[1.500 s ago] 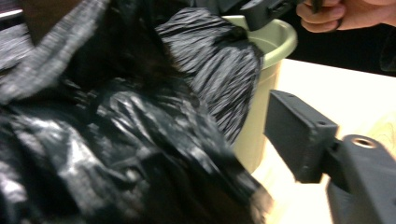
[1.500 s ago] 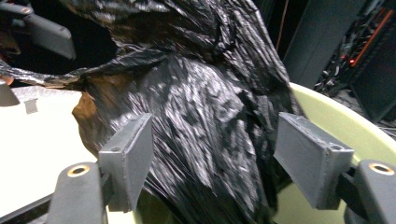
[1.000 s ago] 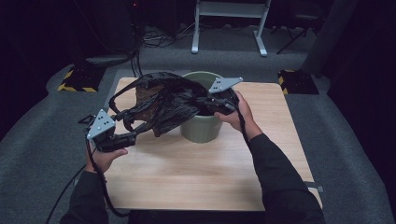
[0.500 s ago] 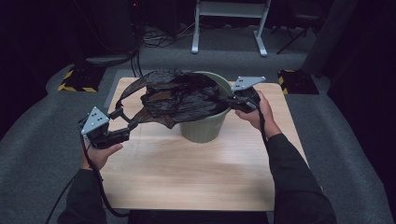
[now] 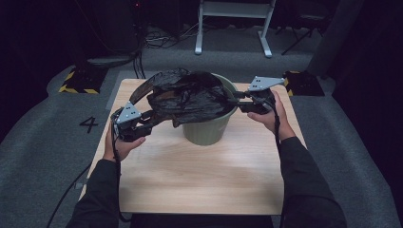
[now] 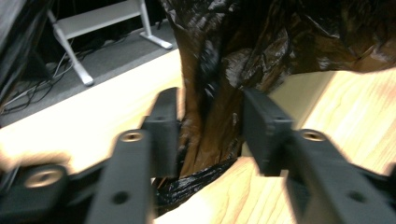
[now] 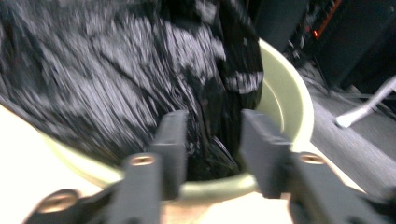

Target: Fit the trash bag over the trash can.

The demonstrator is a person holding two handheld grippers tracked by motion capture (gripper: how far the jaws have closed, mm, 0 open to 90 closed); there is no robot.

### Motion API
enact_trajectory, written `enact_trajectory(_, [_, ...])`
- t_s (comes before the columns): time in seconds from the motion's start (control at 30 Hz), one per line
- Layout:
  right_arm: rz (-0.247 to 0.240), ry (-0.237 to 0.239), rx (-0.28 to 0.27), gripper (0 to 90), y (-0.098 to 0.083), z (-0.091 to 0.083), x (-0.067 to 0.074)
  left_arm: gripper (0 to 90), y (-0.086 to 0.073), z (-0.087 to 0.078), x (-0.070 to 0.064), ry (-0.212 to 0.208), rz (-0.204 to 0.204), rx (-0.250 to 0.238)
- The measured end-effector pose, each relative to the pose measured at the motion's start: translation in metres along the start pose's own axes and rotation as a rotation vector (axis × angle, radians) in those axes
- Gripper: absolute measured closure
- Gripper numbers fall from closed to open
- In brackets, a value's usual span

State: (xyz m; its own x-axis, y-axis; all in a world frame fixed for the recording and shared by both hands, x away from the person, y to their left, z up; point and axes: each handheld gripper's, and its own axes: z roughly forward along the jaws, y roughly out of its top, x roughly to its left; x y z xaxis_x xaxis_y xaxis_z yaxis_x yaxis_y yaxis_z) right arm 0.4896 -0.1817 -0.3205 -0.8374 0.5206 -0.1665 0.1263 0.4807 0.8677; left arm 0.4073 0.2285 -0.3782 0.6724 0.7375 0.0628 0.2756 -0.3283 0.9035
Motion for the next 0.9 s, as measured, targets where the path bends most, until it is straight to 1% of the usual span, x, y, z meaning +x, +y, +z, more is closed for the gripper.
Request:
enact_trajectory(0.03, [0.006,0.000,-0.018,47.7,0.002,-0.001,0.002,65.5,0.001,0.001,-0.001,-0.001,0.014,0.000])
enact_trajectory(0.07, [0.012,0.012,-0.038,44.0,0.005,-0.003,0.004,66.9,0.001,0.002,-0.002,0.002,0.014,0.000])
enact_trajectory(0.1, [0.006,0.021,-0.053,40.9,0.008,-0.003,0.007,67.8,0.002,0.003,-0.003,0.008,0.018,0.003])
enact_trajectory(0.13, [0.001,0.019,-0.062,37.8,0.010,-0.004,0.010,68.7,0.002,0.004,-0.003,0.012,0.020,0.006])
enact_trajectory(0.2, [-0.003,0.026,-0.078,30.8,0.016,-0.003,0.018,72.0,0.002,0.006,-0.004,0.010,0.025,0.008])
enact_trajectory(0.27, [-0.027,0.042,-0.101,29.1,0.023,-0.002,0.028,74.6,0.002,0.008,-0.005,0.008,0.027,0.009])
enact_trajectory(0.33, [-0.058,0.076,-0.118,26.2,0.031,0.001,0.041,77.5,0.003,0.009,-0.008,0.002,0.041,0.010])
enact_trajectory(0.4, [-0.091,0.097,-0.110,25.5,0.038,0.008,0.053,79.3,0.004,0.010,-0.010,0.004,0.058,0.010])
enact_trajectory(0.47, [-0.105,0.115,-0.097,25.0,0.043,0.016,0.063,81.3,0.005,0.011,-0.013,0.002,0.065,0.012])
enact_trajectory(0.53, [-0.127,0.104,-0.064,25.3,0.046,0.028,0.073,83.4,0.006,0.012,-0.015,0.009,0.076,0.019])
enact_trajectory(0.57, [-0.127,0.097,-0.053,26.7,0.047,0.032,0.075,83.9,0.006,0.012,-0.016,0.011,0.083,0.021])
enact_trajectory(0.6, [-0.120,0.071,-0.037,30.9,0.047,0.038,0.078,85.4,0.006,0.012,-0.016,0.011,0.085,0.023])
enact_trajectory(0.63, [-0.115,0.059,-0.024,37.2,0.047,0.042,0.079,86.8,0.006,0.013,-0.016,0.011,0.087,0.024])
enact_trajectory(0.7, [-0.106,0.072,-0.018,45.0,0.047,0.047,0.081,87.9,0.006,0.013,-0.016,0.011,0.086,0.017])
enact_trajectory(0.73, [-0.107,0.060,-0.013,50.6,0.047,0.049,0.082,88.4,0.006,0.013,-0.016,0.007,0.086,0.014])
enact_trajectory(0.77, [-0.110,0.052,-0.006,57.9,0.047,0.050,0.083,88.8,0.006,0.014,-0.016,0.004,0.086,0.012])
enact_trajectory(0.8, [-0.114,0.064,-0.002,62.3,0.047,0.051,0.083,88.9,0.007,0.014,-0.016,0.004,0.089,0.013])
enact_trajectory(0.83, [-0.122,0.063,0.002,72.1,0.047,0.052,0.084,89.0,0.007,0.014,-0.016,0.005,0.091,0.014])
enact_trajectory(0.87, [-0.124,0.065,0.001,78.8,0.046,0.051,0.084,89.2,0.007,0.014,-0.016,0.001,0.092,0.013])
enact_trajectory(0.9, [-0.122,0.075,-0.004,83.1,0.046,0.050,0.084,89.4,0.007,0.015,-0.016,0.005,0.095,0.013])
